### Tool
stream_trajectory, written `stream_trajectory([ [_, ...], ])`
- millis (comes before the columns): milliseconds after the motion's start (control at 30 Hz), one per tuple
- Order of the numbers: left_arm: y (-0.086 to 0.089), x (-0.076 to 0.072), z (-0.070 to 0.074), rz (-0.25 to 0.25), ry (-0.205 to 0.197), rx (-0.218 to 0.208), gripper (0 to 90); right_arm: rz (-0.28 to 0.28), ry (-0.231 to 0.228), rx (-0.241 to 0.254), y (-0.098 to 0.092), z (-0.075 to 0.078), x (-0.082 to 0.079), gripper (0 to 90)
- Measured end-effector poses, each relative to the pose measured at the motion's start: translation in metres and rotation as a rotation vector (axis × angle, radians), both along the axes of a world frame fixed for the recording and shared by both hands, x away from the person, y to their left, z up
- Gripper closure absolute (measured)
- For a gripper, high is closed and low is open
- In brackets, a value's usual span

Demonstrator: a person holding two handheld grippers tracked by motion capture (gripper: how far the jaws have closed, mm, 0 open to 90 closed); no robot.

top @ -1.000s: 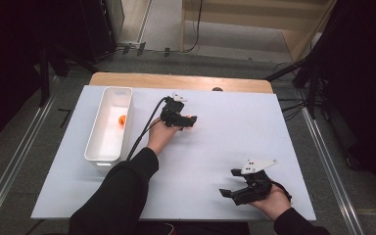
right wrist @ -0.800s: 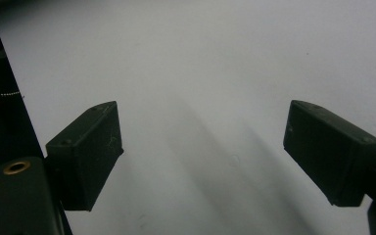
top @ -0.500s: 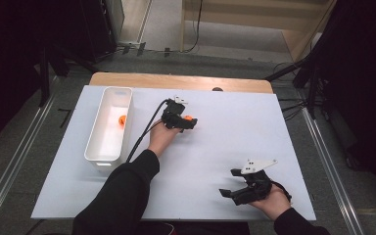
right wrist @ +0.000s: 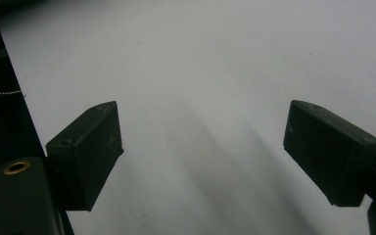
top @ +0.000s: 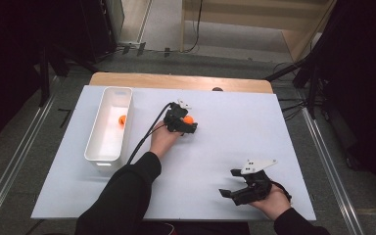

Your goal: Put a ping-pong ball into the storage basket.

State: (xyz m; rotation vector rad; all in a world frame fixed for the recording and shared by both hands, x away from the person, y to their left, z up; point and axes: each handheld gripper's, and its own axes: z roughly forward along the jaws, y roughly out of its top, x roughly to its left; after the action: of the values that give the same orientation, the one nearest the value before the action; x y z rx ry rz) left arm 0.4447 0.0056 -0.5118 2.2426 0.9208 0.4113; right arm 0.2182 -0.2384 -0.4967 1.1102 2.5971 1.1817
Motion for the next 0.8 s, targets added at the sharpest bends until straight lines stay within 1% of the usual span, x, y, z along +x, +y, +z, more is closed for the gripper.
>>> stream_trajectory([
  [33,-0.0003,-0.0006,-0.0001,0.003,-0.003,0.003,22.3,-0.001,-0.002,-0.003,0.0003,-0.0002,-0.0001,13.1],
  [100,0.0013,-0.0022,-0.0028,0.006,-0.02,-0.023,22.2,0.0,-0.002,-0.002,0.0003,-0.0005,-0.0001,13.1],
  [133,0.0012,-0.0025,-0.003,0.009,-0.024,-0.025,22.2,0.001,-0.002,-0.003,0.0002,-0.0004,0.0,13.1],
  [433,0.0009,-0.0041,-0.0031,0.012,-0.033,-0.017,22.7,0.002,-0.006,-0.007,0.0002,-0.0009,0.0001,13.1],
  [500,0.0016,-0.005,-0.0029,0.004,-0.033,-0.02,24.8,0.002,-0.005,-0.007,0.0002,-0.001,0.0002,13.1],
  [567,0.0012,-0.0068,-0.0029,-0.006,-0.036,-0.032,30.2,0.003,-0.004,-0.009,0.0004,-0.0012,0.0003,13.1],
  [600,0.0014,-0.0072,-0.0025,-0.015,-0.038,-0.026,32.6,0.003,0.002,-0.009,0.0004,-0.001,0.0002,13.1],
  [700,0.0014,-0.0084,-0.0026,-0.012,-0.037,-0.033,36.1,0.001,0.003,-0.007,0.0009,-0.001,-0.0002,13.1],
  [800,0.0021,-0.0089,-0.0024,-0.01,-0.04,-0.032,38.9,0.001,0.003,-0.008,0.0009,-0.001,-0.0003,13.1],
])
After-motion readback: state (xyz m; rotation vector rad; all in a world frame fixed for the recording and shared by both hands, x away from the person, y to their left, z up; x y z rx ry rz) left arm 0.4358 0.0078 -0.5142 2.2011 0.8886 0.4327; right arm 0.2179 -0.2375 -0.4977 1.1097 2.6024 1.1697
